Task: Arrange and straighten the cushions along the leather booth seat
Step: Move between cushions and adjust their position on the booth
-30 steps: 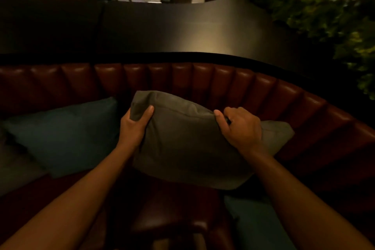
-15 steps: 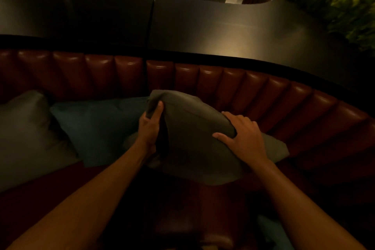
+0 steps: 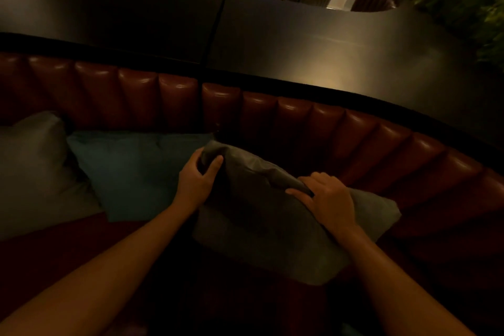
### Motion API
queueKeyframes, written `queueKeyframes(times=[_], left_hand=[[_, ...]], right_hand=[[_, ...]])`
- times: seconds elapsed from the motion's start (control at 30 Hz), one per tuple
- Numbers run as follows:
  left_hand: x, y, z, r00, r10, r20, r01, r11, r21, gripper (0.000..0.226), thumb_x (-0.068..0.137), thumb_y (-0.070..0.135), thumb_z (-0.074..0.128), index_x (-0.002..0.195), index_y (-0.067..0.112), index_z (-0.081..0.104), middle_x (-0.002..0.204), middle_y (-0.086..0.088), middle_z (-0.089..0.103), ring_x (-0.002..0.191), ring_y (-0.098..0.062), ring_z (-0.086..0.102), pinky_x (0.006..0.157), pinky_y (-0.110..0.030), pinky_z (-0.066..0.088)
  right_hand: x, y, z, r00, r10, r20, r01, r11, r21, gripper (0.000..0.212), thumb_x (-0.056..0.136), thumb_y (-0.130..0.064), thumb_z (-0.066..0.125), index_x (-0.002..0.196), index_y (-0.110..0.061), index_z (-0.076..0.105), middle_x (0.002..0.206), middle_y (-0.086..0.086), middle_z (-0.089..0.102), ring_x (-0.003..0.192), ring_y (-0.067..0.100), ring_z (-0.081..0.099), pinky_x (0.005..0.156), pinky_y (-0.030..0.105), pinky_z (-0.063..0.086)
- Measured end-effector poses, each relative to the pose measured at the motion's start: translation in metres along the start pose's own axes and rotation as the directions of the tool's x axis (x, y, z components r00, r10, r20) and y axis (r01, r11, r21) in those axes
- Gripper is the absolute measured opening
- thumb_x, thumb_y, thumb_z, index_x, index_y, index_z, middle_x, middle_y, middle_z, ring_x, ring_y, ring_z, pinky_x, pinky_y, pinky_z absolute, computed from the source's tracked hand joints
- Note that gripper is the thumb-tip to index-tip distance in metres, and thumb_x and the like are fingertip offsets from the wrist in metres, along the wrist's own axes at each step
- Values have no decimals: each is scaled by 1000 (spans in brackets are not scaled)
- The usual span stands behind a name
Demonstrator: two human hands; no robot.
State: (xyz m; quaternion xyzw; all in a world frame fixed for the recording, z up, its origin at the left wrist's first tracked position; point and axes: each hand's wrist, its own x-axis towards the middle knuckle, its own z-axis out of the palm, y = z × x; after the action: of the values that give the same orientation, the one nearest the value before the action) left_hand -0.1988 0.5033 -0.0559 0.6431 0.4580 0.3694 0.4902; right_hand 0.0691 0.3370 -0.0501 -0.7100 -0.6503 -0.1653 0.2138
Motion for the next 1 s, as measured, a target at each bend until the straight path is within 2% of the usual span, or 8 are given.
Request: queueKeyframes(times=[0.17,0.27,0.33,0.57,0.63,0.77,0.9,1.0], left_hand=[[6,-12,27,999,-37,-14,38,994,103,29,99,33,61,125,21,59,110,6,63,105,-10,59,87,-23,41],[16,-14,41,999,-37,-34,41,991,129,32,99,34,60,127,19,58,109,10,62,104,-7,57,88,-20,40],[24,-16,49,998,-51,-45,57,988,141,33,99,36,60,128,19,58,109,10,62,104,-8,58,88,-21,40],[50,-38,70,993,-114,-29,116,990,80,32,99,38,61,127,23,60,116,6,67,111,-13,62,102,-35,49],[55,-50,77,992,-125,-32,128,987,95,36,97,39,62,130,24,58,117,8,66,112,-12,62,103,-34,49],[53,-71,87,993,-112,-27,116,972,206,58,94,35,67,146,24,45,130,14,54,123,-5,53,102,-16,37],[43,-88,96,1000,-19,12,15,962,272,92,87,35,76,159,26,20,156,13,29,143,-2,29,115,-10,20],[43,-90,102,996,86,39,-94,930,356,103,83,37,78,160,31,9,168,0,13,154,-12,14,124,-27,16]], right_hand=[[0,33,28,998,-40,45,40,999,-14,60,101,-65,45,102,-14,75,80,-3,63,69,14,57,60,33,46],[7,53,41,996,-52,76,53,999,-7,66,102,-68,37,104,-13,74,81,-3,62,68,12,56,60,30,46],[14,65,48,994,-66,82,65,998,13,63,102,-65,39,105,-13,74,82,-2,63,69,13,57,61,30,47],[28,98,85,987,-125,100,122,992,33,69,105,-65,30,107,-12,74,84,-1,64,70,15,60,61,33,48],[28,108,97,986,-124,107,120,992,44,68,105,-65,31,107,-13,75,87,-1,66,74,18,63,64,36,51],[17,126,122,986,-28,165,16,997,78,68,103,-68,32,113,-18,76,106,3,74,96,26,72,79,43,60],[21,117,133,960,119,253,-139,988,61,65,104,-66,27,133,-25,68,123,5,69,111,35,68,79,50,61],[26,104,127,965,133,228,-149,987,54,51,100,-51,52,145,-28,56,135,7,60,120,35,60,77,46,62]])
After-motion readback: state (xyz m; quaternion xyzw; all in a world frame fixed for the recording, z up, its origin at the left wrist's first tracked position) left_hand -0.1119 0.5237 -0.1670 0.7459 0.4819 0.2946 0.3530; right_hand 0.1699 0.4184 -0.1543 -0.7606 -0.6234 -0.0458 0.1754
